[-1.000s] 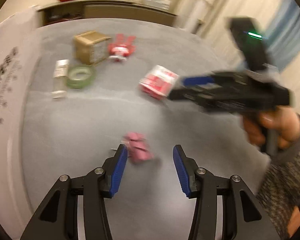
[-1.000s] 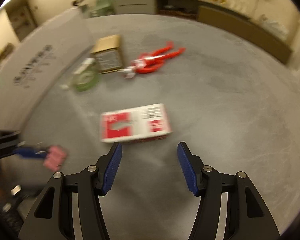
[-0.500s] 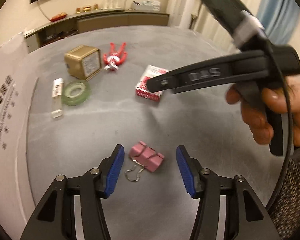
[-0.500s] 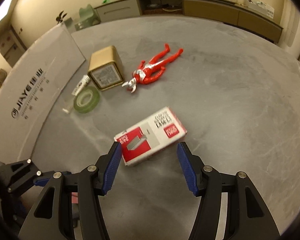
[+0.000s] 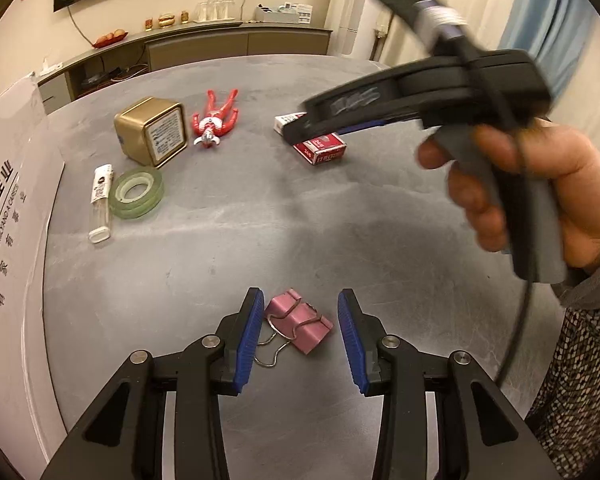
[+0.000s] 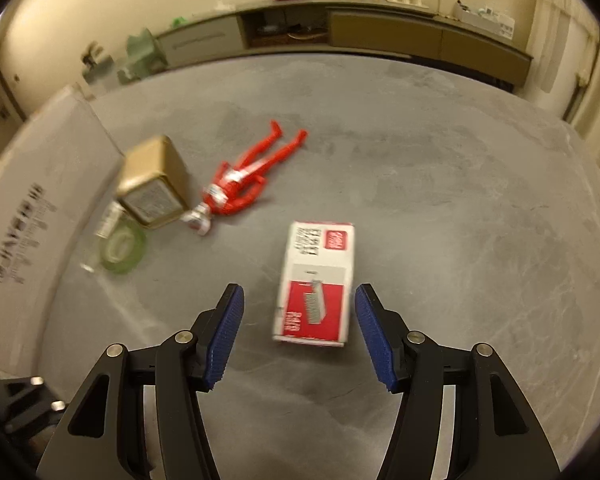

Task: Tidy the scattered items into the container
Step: 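Grasp the pink binder clips with the left gripper while the right grasps the staples box, then carry the binder clips and staples box in both grippers over the box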

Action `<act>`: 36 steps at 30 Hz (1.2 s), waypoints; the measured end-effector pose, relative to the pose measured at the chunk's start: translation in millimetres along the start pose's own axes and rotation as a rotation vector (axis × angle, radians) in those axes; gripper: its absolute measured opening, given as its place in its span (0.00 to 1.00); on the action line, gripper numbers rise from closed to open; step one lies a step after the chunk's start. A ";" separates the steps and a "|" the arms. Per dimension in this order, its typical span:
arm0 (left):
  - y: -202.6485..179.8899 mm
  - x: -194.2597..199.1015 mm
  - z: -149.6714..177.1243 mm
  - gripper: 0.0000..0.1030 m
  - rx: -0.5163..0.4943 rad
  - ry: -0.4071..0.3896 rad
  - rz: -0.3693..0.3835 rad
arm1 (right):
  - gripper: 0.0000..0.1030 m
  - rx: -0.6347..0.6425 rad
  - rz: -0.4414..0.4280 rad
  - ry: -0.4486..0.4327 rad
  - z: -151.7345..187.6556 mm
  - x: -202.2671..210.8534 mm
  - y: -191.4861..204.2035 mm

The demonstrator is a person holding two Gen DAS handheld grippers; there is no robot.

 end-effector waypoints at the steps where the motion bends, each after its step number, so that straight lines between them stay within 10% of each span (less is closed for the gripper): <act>1: 0.6 -1.5 0.6 0.39 -0.004 0.002 -0.002 | 0.60 0.007 0.029 0.006 1.2 -4.2 -0.8; 5: 3.0 -5.0 -0.1 0.39 -0.008 0.006 0.015 | 0.58 0.004 0.015 -0.008 2.9 -6.4 -6.1; 8: 0.6 -0.4 2.0 0.35 -0.039 0.016 0.026 | 0.38 0.004 0.008 -0.021 3.9 -4.8 -10.4; 17: -1.1 1.8 -1.7 0.18 -0.040 -0.003 0.025 | 0.38 -0.003 -0.047 -0.039 8.2 6.0 -8.9; 21: 5.0 -8.8 -5.3 0.52 0.020 -0.006 0.020 | 0.38 -0.019 -0.063 -0.037 10.2 9.4 -9.1; 27: -4.6 -14.9 -17.3 0.57 -0.014 -0.037 0.012 | 0.38 -0.030 -0.083 -0.023 10.1 5.7 -6.9; 30: -3.6 -20.9 -20.8 0.21 0.004 -0.010 0.017 | 0.38 -0.027 -0.086 -0.025 10.2 7.4 -7.0; 36: 1.9 -16.0 -21.2 0.20 0.036 -0.020 0.010 | 0.38 -0.038 -0.087 -0.040 11.6 12.7 -11.6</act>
Point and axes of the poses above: each gripper's, at about its wrist camera, not at the fingertips, and x roughly against the way its jaws point, y to its left, z to its underside, the point moved 4 cm from there along -x, roughly the way its jaws point, and after that the axes turned 10 degrees about x, right-handed, at the moved point
